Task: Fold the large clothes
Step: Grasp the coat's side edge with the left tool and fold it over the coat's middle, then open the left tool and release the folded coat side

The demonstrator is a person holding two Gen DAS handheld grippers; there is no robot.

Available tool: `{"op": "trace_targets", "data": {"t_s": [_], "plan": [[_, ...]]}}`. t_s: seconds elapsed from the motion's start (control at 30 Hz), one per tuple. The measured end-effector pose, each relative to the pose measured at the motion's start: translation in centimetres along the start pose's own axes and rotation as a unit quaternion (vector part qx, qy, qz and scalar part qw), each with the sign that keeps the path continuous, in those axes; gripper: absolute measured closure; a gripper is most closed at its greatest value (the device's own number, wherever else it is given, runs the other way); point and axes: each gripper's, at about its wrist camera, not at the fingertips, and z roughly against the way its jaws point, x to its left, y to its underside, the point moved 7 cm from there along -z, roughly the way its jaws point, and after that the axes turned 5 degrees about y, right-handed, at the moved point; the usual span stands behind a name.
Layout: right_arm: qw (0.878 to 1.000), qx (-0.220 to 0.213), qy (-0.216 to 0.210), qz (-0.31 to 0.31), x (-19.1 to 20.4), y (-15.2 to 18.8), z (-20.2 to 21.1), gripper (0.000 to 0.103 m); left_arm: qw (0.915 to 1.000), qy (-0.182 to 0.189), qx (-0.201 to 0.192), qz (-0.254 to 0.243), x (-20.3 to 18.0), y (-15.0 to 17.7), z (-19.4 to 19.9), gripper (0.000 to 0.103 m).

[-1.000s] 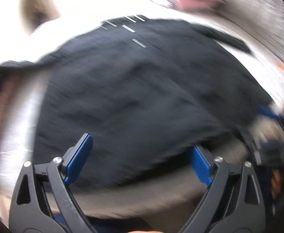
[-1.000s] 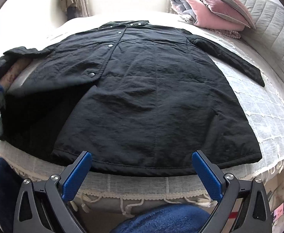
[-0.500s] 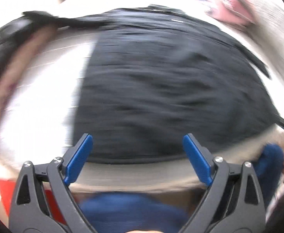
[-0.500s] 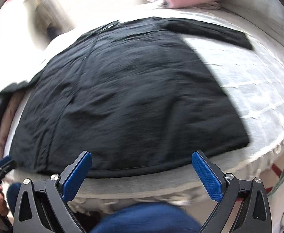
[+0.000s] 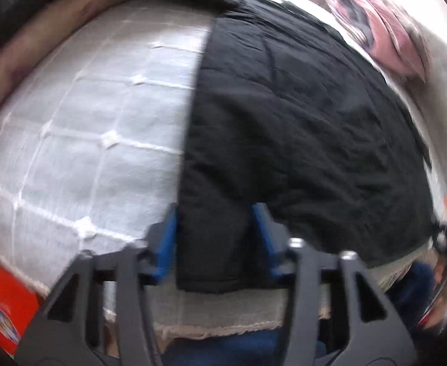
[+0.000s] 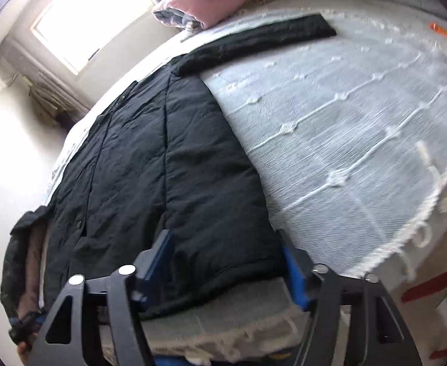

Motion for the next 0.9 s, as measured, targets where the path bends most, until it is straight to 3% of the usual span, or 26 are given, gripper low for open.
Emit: {"op": "trace_targets", "data": {"t_s": [0.03,0.1,0.17,0.2,0.43,0.57,0.7,0.8,0.9], "plan": [[1.0,0.004,-0.004,-0.007,-0.1,-0.1,-0.6,0.047,1.0,-0.003,0.001,0.0,-0.2,-0.1,0.1,0.086],[1.0,0.002,-0.008,-0.026,-0.4,-0.5,-1.1,0.049,0.9998,-0.012,0.004,-0.013,-0.7,-0.6,-0.2,0.093],[1.0,-0.001,-0.011,-0.013,0.2,-0.8,-0.9,0.085,0.9995,-0.026,0.002,-0.019,-1.1,-0.9,0.2,0.096],[1.0,0.003,-0.015,-0.01,0.7,-0.7,-1.0,0.095,0.9995,-0.028,-0.001,-0.016,-1.3,-1.1,0.5,0.096],[0.998,-0.045,-0.034,0.014,3.6,-2.9,5.1,0.097,0.9983,-0.02,-0.054,0.004,-2.1,-1.6,6.4,0.097],[0.997,-0.06,-0.018,0.043,5.1,-3.7,7.0,0.097,0.9986,-0.034,-0.042,-0.001,-2.2,-1.1,5.3,0.097],[0.998,-0.013,0.039,0.044,2.9,-2.6,2.3,0.097,0.9992,-0.036,0.008,0.019,-0.2,-0.7,0.5,0.093],[0.994,0.018,0.081,0.077,1.7,-0.8,-0.7,0.092,0.9983,-0.005,0.013,0.057,1.5,-0.3,0.3,0.077],[0.992,0.003,0.09,0.088,1.7,-1.2,-0.3,0.082,0.9981,-0.029,-0.009,0.053,2.5,-0.8,1.9,0.052]]}}
